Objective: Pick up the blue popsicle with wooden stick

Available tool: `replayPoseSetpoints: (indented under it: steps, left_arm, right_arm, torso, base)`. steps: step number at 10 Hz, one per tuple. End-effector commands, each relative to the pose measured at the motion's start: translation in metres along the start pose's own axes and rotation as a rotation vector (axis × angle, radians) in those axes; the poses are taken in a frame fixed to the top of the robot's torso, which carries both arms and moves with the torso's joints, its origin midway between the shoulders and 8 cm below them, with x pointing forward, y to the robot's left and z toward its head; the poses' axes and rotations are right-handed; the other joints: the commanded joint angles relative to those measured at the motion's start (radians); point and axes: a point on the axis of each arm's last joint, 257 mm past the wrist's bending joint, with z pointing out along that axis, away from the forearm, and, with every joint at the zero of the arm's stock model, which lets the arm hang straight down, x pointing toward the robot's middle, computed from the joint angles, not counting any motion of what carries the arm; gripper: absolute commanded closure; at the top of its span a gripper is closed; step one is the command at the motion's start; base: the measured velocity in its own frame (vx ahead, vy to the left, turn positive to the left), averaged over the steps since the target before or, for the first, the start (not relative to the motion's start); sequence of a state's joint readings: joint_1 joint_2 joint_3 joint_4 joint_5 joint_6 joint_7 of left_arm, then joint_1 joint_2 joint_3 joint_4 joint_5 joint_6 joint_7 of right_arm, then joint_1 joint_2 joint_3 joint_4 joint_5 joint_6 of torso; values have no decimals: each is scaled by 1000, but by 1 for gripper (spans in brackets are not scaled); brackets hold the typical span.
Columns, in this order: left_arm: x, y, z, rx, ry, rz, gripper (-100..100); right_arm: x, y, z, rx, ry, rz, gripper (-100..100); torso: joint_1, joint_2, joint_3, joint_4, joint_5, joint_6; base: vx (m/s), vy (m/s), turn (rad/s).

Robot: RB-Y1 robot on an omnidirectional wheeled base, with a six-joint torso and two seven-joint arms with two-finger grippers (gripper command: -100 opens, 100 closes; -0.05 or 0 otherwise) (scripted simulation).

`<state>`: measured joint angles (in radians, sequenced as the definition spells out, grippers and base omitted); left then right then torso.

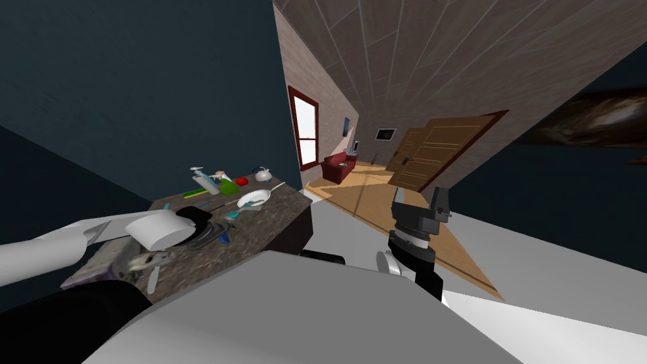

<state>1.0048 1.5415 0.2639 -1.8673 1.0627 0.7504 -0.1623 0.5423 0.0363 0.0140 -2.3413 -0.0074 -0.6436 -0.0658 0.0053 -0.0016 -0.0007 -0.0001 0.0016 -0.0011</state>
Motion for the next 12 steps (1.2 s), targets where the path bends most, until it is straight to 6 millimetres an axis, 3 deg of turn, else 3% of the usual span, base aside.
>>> replayPoseSetpoints:
  steps: [1, 2, 3, 4, 7, 8, 9, 12]
  left_arm:
    - [-2, 5, -1, -29, 6, 5, -100]
    - [-1, 3, -1, -18, 4, 3, -100]
    - [-2, 4, -1, -21, 4, 3, 0]
    - [1, 16, 6, -24, 2, -9, -100]
    - [7, 33, 18, -29, 1, -25, -100]
    - [5, 30, 15, -29, 1, -23, -100]
    - [5, 31, 16, -28, 1, -23, 100]
    - [5, 31, 16, -30, 1, -23, 100]
  right_arm:
    - [0, 0, 0, 0, 0, 0, 0]
    - [0, 0, 0, 0, 0, 0, 0]
    - [0, 0, 0, 0, 0, 0, 0]
    - [0, 0, 0, 0, 0, 0, 0]
    - [0, 0, 0, 0, 0, 0, 0]
    - [0, 0, 0, 0, 0, 0, 0]
    - [0, 0, 0, 0, 0, 0, 0]
    - [0, 0, 0, 0, 0, 0, 0]
  torso:
    - [0, 0, 0, 0, 0, 0]
    - [0, -1, 0, 0, 0, 0]
    - [-2, 0, 0, 0, 0, -1]
    - [-4, 0, 0, 0, -1, -1]
    - [-4, -1, -1, 0, -1, -1]
    - [-4, -2, -1, 0, -1, -1]
    - [-5, -1, -1, 0, -1, -1]
    - [-5, 0, 0, 0, -1, 0]
  base:
    - [10, 62, -94]
    - [5, 28, -17]
    - [1, 6, 2]
    - [14, 3, -91]
    - [30, 6, -76]
    - [12, 4, -6]
    - [0, 0, 0]
    - [0, 0, 0]
